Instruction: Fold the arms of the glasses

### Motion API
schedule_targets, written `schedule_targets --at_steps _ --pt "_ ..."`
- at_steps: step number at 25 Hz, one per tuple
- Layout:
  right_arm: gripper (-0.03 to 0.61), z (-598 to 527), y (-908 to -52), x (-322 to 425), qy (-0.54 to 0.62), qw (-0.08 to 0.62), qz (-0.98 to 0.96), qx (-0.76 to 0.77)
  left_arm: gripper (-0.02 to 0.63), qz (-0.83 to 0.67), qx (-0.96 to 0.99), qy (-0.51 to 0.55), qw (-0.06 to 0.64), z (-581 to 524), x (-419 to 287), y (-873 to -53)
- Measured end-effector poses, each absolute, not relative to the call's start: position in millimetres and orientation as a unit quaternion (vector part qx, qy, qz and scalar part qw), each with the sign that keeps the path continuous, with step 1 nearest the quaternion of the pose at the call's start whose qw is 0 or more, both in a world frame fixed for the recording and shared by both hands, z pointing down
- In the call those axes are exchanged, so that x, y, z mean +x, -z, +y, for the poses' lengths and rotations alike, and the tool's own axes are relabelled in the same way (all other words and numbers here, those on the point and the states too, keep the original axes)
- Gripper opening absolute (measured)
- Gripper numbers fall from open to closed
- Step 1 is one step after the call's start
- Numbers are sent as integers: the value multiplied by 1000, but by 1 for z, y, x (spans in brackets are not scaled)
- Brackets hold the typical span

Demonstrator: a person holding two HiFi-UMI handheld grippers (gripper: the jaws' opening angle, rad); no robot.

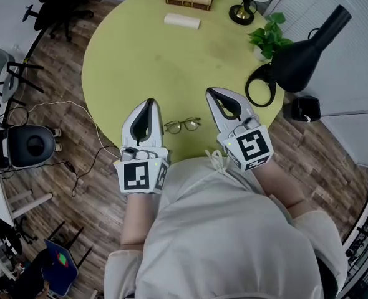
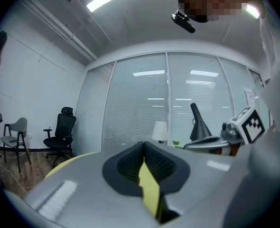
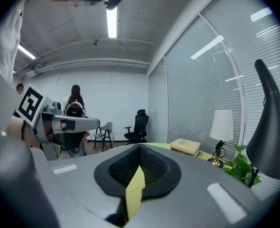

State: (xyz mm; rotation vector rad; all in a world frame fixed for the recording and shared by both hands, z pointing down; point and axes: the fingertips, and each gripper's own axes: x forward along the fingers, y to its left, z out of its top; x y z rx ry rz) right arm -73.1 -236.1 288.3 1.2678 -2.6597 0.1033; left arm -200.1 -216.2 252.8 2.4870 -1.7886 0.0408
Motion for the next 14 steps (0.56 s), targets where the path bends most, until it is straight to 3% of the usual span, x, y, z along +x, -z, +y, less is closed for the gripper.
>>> schedule_targets --at_steps 14 --pt "-2 -233 -298 -74 -47 109 -893 434 6 -589 806 -17 60 -213 -211 -267"
